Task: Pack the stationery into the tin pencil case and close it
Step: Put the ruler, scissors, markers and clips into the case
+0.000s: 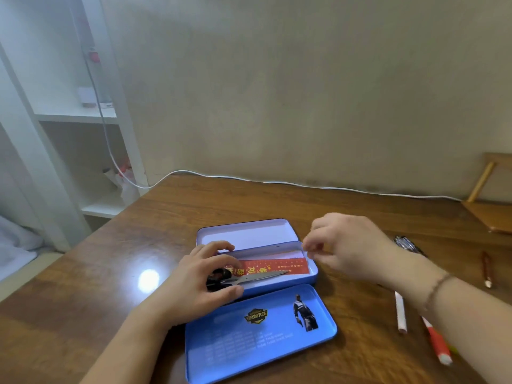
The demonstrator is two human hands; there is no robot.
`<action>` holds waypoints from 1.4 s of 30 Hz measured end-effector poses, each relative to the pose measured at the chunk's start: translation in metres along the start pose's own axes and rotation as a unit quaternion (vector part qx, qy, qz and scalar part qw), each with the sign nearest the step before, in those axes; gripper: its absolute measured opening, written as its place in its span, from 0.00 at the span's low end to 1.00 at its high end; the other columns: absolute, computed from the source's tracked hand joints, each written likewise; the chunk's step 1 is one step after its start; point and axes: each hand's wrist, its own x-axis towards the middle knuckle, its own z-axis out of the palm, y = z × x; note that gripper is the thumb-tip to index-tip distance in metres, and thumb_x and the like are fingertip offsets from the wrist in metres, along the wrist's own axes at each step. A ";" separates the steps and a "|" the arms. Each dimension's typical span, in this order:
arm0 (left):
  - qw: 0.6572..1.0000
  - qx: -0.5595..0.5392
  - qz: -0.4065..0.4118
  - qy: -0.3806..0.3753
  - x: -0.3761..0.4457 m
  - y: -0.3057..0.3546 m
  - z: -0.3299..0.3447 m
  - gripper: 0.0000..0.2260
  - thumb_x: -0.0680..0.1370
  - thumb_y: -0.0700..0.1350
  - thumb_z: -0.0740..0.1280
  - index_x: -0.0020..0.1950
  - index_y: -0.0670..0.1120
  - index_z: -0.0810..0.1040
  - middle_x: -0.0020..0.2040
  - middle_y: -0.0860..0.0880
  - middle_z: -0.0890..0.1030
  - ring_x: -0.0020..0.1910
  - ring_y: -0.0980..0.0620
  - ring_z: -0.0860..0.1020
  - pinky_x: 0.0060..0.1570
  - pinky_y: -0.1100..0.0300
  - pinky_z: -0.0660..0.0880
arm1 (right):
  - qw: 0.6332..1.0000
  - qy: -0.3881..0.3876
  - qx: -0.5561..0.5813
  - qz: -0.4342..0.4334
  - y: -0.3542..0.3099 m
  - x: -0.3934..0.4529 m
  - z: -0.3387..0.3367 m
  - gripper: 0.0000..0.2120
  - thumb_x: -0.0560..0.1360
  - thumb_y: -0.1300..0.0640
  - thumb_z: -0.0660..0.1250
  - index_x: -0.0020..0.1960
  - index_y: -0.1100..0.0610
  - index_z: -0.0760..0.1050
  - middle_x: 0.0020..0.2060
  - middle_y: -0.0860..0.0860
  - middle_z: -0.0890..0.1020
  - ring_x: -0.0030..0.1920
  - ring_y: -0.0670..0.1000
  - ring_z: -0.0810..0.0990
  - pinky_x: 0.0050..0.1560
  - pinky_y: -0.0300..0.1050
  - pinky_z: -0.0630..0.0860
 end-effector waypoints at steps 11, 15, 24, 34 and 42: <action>0.999 -0.012 -0.004 -0.030 -0.001 -0.003 0.000 0.18 0.67 0.66 0.71 0.53 0.63 0.79 0.69 0.66 0.65 0.70 0.62 0.62 0.69 0.49 0.65 | 0.967 -0.254 -0.021 0.007 0.006 0.048 0.037 0.14 0.69 0.37 0.72 0.47 0.42 0.71 0.46 0.42 0.76 0.47 0.47 0.74 0.39 0.44 0.73; 0.999 -0.015 -0.009 -0.035 0.000 -0.006 -0.001 0.17 0.66 0.66 0.72 0.52 0.63 0.79 0.69 0.67 0.65 0.70 0.63 0.62 0.68 0.50 0.66 | 0.975 -0.222 0.008 0.021 0.016 0.046 0.045 0.13 0.69 0.35 0.69 0.45 0.42 0.72 0.44 0.40 0.75 0.44 0.45 0.74 0.39 0.42 0.73; 0.999 -0.021 0.000 -0.024 0.000 -0.006 0.001 0.17 0.70 0.69 0.65 0.54 0.63 0.80 0.69 0.65 0.66 0.70 0.62 0.62 0.69 0.48 0.63 | 0.989 -0.146 0.018 -0.031 0.009 0.044 0.050 0.11 0.72 0.36 0.65 0.44 0.41 0.67 0.41 0.40 0.72 0.42 0.44 0.72 0.35 0.39 0.65; 0.999 -0.032 0.029 -0.005 0.002 -0.014 0.004 0.24 0.68 0.66 0.73 0.62 0.65 0.74 0.67 0.67 0.68 0.69 0.60 0.68 0.67 0.51 0.69 | 0.962 0.053 0.182 0.195 0.063 -0.004 0.021 0.01 0.75 0.48 0.68 0.45 0.42 0.77 0.40 0.41 0.79 0.41 0.41 0.77 0.40 0.43 0.74; 0.997 -0.046 0.063 -0.010 0.010 -0.016 0.010 0.27 0.68 0.64 0.74 0.65 0.64 0.73 0.68 0.66 0.70 0.69 0.61 0.70 0.65 0.62 0.69 | 0.936 -0.119 0.086 0.320 0.114 -0.084 -0.011 0.09 0.75 0.51 0.70 0.47 0.37 0.75 0.46 0.40 0.79 0.45 0.39 0.76 0.42 0.37 0.73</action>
